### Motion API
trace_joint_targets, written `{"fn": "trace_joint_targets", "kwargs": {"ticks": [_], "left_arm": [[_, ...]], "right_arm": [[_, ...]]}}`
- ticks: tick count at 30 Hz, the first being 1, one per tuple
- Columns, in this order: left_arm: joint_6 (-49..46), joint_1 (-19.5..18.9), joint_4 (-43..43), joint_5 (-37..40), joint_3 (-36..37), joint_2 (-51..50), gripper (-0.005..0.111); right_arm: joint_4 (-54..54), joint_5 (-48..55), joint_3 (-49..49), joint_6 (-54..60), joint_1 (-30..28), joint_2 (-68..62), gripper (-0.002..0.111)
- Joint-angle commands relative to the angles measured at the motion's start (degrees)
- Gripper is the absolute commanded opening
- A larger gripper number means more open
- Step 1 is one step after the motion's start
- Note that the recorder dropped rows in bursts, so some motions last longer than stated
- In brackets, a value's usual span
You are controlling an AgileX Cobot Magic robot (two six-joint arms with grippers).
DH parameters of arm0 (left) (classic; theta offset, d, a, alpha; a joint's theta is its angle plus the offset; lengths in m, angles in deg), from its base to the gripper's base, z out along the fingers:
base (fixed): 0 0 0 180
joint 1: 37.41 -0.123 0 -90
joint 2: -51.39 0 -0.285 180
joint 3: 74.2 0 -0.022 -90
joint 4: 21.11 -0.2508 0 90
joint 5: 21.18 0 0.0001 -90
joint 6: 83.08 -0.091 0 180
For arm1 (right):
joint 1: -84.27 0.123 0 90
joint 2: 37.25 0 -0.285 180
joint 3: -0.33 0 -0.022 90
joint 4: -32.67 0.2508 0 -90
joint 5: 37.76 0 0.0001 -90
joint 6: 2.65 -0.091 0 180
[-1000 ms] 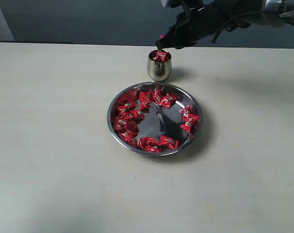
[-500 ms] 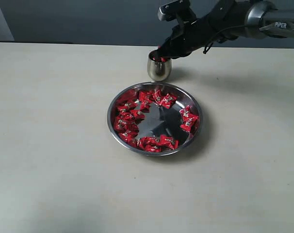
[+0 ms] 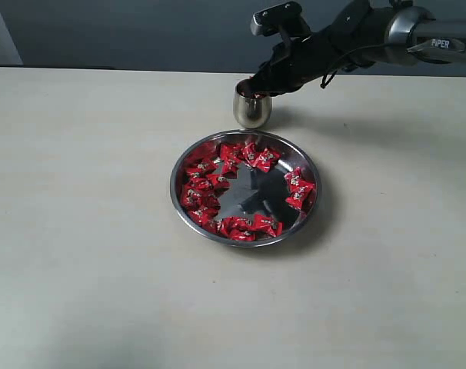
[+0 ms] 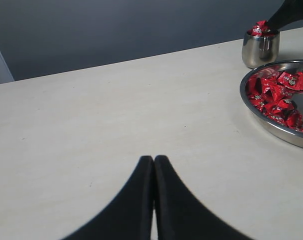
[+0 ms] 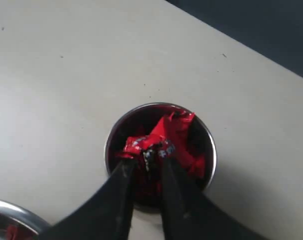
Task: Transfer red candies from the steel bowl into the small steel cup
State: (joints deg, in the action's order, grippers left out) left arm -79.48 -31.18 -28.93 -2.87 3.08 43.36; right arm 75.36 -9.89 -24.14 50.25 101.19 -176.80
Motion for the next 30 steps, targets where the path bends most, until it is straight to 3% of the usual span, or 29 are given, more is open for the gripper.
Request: {"fn": "trace_joint_targets", "kwargs": {"ticks": [1, 21, 27, 30], "left_arm": [[0.31, 0.17, 0.07, -0.54, -0.06, 0.25, 0.0], [0.31, 0.17, 0.07, -0.54, -0.06, 0.25, 0.0], [0.31, 0.17, 0.07, -0.54, -0.06, 0.25, 0.0], [0.31, 0.17, 0.07, -0.54, -0.06, 0.25, 0.0]], "right_arm": [[1.39, 0.34, -0.31, 0.24, -0.25, -0.05, 0.021], [2.63, 3.86, -3.77, -1.72, -0.25, 1.46, 0.021], [1.72, 9.78, -3.77, -2.61, -0.25, 5.06, 0.02], [-0.81, 16.27, -3.55, -4.08, -0.25, 9.68, 0.009]]}}
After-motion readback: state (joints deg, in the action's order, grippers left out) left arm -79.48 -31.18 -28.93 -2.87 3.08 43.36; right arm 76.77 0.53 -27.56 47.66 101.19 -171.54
